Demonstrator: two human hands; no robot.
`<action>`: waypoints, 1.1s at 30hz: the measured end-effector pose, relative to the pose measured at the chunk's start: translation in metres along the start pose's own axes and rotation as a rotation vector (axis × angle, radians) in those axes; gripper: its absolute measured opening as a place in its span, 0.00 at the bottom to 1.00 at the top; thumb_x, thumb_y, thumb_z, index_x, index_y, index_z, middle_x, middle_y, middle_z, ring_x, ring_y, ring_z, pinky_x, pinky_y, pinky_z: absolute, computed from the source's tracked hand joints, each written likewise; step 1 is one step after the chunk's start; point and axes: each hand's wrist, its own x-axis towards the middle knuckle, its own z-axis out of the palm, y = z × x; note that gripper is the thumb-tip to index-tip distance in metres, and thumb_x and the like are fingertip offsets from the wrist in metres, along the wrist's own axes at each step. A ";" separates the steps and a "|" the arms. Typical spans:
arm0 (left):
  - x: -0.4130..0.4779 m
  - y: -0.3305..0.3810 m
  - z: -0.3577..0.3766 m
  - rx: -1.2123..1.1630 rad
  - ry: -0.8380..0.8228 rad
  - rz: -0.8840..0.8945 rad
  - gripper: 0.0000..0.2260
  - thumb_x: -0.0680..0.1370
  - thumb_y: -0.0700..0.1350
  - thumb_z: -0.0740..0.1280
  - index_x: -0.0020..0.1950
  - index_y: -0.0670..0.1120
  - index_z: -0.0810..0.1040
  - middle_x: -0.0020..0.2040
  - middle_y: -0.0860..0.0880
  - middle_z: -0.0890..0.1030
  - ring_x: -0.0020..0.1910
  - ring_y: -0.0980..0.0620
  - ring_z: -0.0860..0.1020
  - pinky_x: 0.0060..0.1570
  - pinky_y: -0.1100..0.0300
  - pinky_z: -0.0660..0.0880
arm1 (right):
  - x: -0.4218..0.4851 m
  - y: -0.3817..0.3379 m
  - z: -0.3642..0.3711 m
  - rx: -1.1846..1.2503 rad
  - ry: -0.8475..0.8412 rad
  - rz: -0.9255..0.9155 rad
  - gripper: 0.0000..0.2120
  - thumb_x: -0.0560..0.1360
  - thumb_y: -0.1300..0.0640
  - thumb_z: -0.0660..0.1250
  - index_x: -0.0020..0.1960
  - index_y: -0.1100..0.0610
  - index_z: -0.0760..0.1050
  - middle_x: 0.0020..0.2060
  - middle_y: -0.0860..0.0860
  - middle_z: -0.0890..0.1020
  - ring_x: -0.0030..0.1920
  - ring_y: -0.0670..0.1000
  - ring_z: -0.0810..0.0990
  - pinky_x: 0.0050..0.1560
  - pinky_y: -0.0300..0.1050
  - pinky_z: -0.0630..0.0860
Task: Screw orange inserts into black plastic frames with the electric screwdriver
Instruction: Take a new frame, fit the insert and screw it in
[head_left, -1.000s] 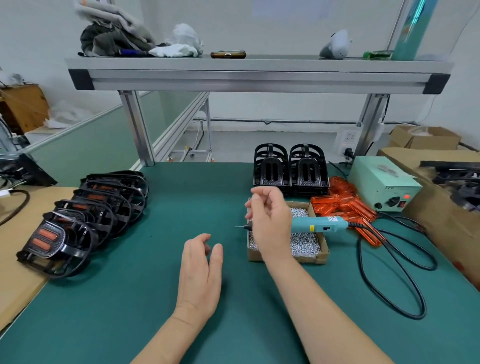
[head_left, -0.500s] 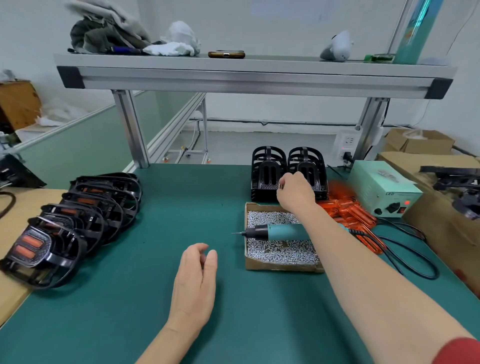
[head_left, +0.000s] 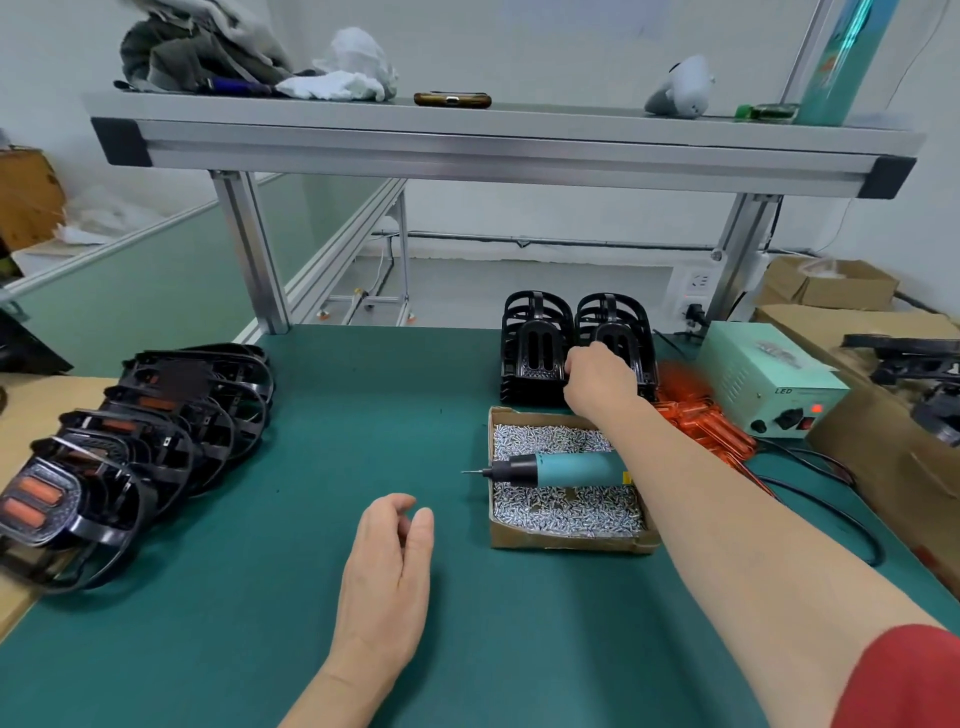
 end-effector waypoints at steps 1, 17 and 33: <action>0.000 0.000 0.000 -0.001 -0.002 -0.001 0.06 0.81 0.55 0.58 0.57 0.57 0.70 0.50 0.57 0.76 0.54 0.64 0.73 0.49 0.70 0.67 | 0.001 0.001 0.001 -0.011 0.000 -0.004 0.18 0.76 0.64 0.67 0.65 0.57 0.75 0.62 0.58 0.73 0.57 0.61 0.79 0.50 0.51 0.75; 0.002 -0.004 0.001 -0.001 -0.004 0.017 0.06 0.81 0.55 0.58 0.56 0.57 0.72 0.50 0.59 0.77 0.53 0.66 0.73 0.49 0.70 0.67 | 0.000 0.014 0.006 0.049 0.150 -0.073 0.11 0.79 0.63 0.67 0.60 0.58 0.75 0.55 0.58 0.76 0.53 0.61 0.79 0.47 0.48 0.71; 0.003 -0.006 0.001 0.022 0.004 0.040 0.09 0.81 0.57 0.58 0.55 0.55 0.72 0.50 0.58 0.77 0.53 0.66 0.73 0.49 0.67 0.67 | -0.034 0.019 -0.023 0.301 0.345 -0.142 0.03 0.79 0.59 0.67 0.52 0.57 0.75 0.50 0.53 0.79 0.50 0.58 0.78 0.47 0.50 0.71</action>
